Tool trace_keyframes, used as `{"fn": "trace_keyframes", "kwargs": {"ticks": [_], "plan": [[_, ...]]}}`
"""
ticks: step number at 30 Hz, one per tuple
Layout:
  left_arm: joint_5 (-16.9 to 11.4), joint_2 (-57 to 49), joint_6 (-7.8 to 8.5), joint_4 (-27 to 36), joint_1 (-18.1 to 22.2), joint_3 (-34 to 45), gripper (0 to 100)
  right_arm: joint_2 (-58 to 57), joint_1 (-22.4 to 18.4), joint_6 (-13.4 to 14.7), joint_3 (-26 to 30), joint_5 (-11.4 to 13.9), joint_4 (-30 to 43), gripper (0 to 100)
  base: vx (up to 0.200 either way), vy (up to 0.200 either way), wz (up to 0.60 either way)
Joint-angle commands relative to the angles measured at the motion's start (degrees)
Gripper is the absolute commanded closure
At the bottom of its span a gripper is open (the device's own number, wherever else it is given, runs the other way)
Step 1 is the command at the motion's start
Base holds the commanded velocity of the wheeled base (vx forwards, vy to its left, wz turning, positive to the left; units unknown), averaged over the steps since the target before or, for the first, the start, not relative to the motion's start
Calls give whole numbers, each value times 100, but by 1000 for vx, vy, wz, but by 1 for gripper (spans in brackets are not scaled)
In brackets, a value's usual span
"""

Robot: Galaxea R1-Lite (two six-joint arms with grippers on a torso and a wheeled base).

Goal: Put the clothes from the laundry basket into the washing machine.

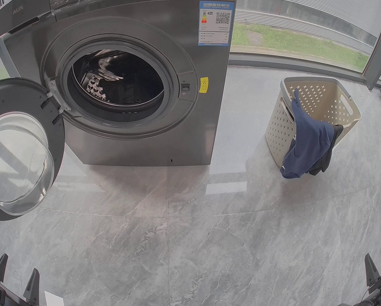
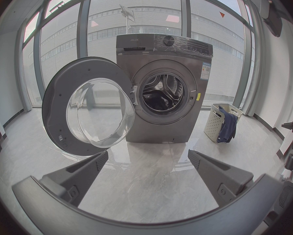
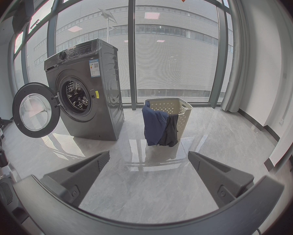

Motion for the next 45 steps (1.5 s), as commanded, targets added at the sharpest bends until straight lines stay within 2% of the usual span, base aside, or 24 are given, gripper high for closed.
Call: {"fn": "trace_keyframes", "kwargs": {"ticks": [1, 10, 25, 28, 31, 45], "plan": [[2, -31, -6, 2, 0, 101, 0, -40, 0, -2, 92, -6, -1, 0, 0, -200, 0], [11, -31, 12, 2, 0, 101, 0, -40, 0, -2, 92, -6, -1, 0, 0, -200, 0], [2, -31, 3, -6, 0, 101, 0, -40, 0, -2, 92, 20, -10, 0, 0, 0, 0], [11, -31, 38, 2, 0, 101, 0, -40, 0, -2, 92, 20, -10, 0, 200, 0, 0], [2, -31, 20, 2, 0, 101, 0, -40, 0, -2, 92, 20, -10, 0, 200, -200, 0], [2, -31, 12, -6, 0, 101, 0, -40, 0, -2, 92, 20, -10, 0, 0, -200, 0]]}}
